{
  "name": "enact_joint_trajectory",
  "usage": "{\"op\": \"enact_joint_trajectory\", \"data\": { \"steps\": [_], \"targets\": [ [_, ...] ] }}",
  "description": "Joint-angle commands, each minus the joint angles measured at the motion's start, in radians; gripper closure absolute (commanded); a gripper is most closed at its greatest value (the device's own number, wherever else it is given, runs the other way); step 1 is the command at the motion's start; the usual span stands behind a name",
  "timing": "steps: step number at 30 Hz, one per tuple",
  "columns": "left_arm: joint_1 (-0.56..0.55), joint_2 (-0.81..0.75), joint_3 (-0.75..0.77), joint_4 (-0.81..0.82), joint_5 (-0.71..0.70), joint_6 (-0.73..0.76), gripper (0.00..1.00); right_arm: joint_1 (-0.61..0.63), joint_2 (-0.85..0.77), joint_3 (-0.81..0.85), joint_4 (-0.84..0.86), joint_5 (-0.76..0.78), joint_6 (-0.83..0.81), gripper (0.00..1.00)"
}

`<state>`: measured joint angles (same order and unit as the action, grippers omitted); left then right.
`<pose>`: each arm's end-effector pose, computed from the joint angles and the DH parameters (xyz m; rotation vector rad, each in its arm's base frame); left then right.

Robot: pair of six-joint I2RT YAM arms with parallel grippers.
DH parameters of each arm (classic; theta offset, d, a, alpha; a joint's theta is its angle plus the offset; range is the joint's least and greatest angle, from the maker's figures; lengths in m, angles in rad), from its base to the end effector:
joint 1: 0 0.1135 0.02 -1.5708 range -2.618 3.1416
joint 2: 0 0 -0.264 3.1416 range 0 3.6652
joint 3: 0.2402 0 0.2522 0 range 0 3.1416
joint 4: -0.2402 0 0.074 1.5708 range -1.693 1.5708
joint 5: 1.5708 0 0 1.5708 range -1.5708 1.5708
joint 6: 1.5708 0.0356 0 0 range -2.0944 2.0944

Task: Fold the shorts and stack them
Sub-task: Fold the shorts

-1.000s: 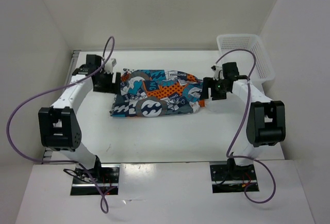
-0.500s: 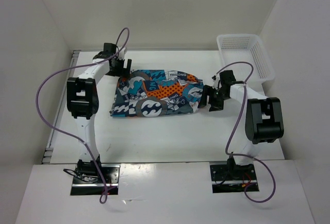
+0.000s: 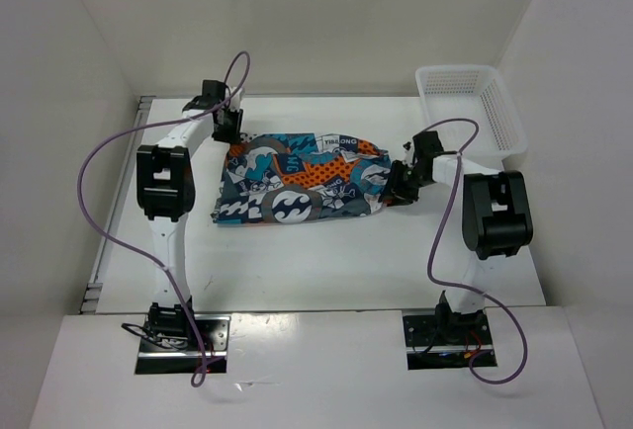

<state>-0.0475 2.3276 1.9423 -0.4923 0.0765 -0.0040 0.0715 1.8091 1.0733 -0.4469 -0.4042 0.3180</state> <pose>0.5201 -0.0274 0.1847 0.0871 2.4468 -0.1164 0.3427 0.0386 0.1513 0.2295 2.7587 0.6612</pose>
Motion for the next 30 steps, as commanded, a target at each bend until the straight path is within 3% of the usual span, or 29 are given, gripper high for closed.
{"op": "enact_joint_trajectory", "data": {
  "steps": [1,2,3,5,10,14,16,17,19,22,23,24,26,28,30],
  "targets": [
    [0.005,0.045,0.021,-0.002,0.016,0.004,0.62,0.021,0.036,0.037,0.05,0.012,0.035,0.65],
    [0.005,0.058,0.021,-0.002,0.016,0.004,0.67,0.021,0.036,0.037,0.05,0.011,0.035,0.72],
    [0.005,0.058,0.021,-0.002,0.016,0.004,0.8,0.021,0.036,0.037,0.05,0.011,0.035,0.81],
    [0.005,0.067,0.021,-0.002,0.016,0.004,0.97,0.021,0.026,0.046,0.04,0.047,0.012,1.0],
    [0.052,0.099,0.121,-0.02,-0.066,0.004,1.0,0.021,-0.01,0.073,0.005,0.107,-0.132,1.0],
    [0.089,0.11,0.185,-0.058,-0.043,0.004,1.0,0.021,-0.021,0.073,0.005,0.118,-0.169,1.0],
    [0.063,0.089,0.133,-0.049,-0.015,0.004,0.87,0.021,0.001,0.082,0.016,0.079,-0.178,1.0],
    [0.048,0.057,0.104,-0.039,-0.015,0.004,0.7,0.021,0.001,0.099,0.016,0.058,-0.178,1.0],
    [0.008,0.015,0.005,0.006,-0.024,0.004,0.47,0.021,0.027,0.14,0.025,0.047,-0.178,1.0],
    [-0.012,-0.048,-0.032,0.017,-0.014,0.004,0.35,0.03,0.041,0.197,0.025,0.005,-0.188,1.0],
    [-0.012,-0.069,-0.032,0.008,-0.014,0.004,0.23,0.03,0.051,0.206,0.025,-0.004,-0.188,1.0],
    [-0.012,-0.08,-0.032,-0.005,-0.014,0.004,0.2,0.03,0.052,0.206,0.025,-0.019,-0.188,0.9],
    [-0.012,-0.117,-0.019,-0.018,-0.027,0.004,0.15,0.03,0.03,0.206,0.014,-0.039,-0.188,0.59],
    [-0.012,-0.146,0.003,-0.032,-0.043,0.004,0.05,0.03,0.007,0.192,0.005,-0.07,-0.197,0.35],
    [-0.022,-0.188,0.024,-0.06,-0.066,0.004,0.02,0.03,-0.043,0.163,-0.019,-0.079,-0.227,0.28]
  ]
}}
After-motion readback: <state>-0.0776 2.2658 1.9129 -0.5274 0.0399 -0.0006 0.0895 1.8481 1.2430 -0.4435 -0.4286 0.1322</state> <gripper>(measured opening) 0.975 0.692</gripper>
